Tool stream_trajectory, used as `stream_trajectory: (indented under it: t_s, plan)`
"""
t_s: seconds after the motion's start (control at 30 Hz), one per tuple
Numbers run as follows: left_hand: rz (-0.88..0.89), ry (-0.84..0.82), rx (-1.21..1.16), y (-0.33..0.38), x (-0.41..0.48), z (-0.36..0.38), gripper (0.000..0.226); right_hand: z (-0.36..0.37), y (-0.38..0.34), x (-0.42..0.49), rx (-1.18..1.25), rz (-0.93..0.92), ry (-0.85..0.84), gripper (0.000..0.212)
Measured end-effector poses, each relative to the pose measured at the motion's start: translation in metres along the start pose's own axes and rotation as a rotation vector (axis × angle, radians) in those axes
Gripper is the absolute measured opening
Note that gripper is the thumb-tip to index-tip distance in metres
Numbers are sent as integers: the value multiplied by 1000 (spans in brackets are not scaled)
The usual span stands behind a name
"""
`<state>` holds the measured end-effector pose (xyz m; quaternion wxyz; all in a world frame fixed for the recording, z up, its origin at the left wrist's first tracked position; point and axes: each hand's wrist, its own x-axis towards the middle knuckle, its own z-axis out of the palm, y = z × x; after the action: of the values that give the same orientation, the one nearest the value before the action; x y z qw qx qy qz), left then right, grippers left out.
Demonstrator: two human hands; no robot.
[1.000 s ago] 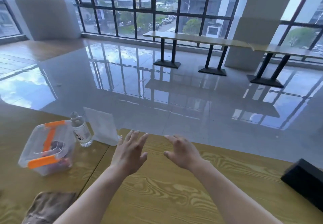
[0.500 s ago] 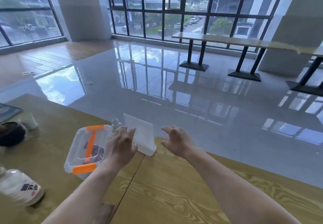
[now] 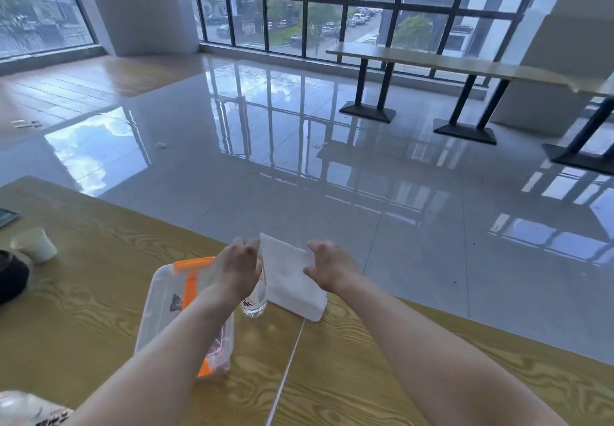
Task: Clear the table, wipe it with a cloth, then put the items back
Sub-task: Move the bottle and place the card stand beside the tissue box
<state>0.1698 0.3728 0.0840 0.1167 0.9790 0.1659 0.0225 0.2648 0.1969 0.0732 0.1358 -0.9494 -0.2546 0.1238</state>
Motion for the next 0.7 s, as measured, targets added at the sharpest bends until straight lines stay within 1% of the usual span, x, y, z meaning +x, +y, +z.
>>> stream_trajectory:
  t_s: [0.1, 0.17, 0.27, 0.37, 0.47, 0.57, 0.7]
  plan:
    - [36, 8, -12, -4, 6, 3, 35, 5, 2, 8, 18, 22, -2, 15]
    - [55, 22, -3, -9, 11, 3, 32, 7, 3, 10, 14, 21, 8, 11]
    - [69, 27, 37, -12, 17, 1, 25, 7, 5, 8, -8, 13, 27, 11]
    - [95, -3, 83, -11, 19, -2, 22, 1, 9, -3, -16, 19, 58, 12]
    - [120, -23, 110, -5, 14, -3, 22, -7, 21, -21, -21, 40, 99, 17]
    - [135, -28, 112, 9, 4, -4, 25, -16, 37, -41, -6, 66, 136, 17]
    - [164, -40, 99, 30, -4, -9, 22, -26, 55, -73, -13, 99, 201, 14]
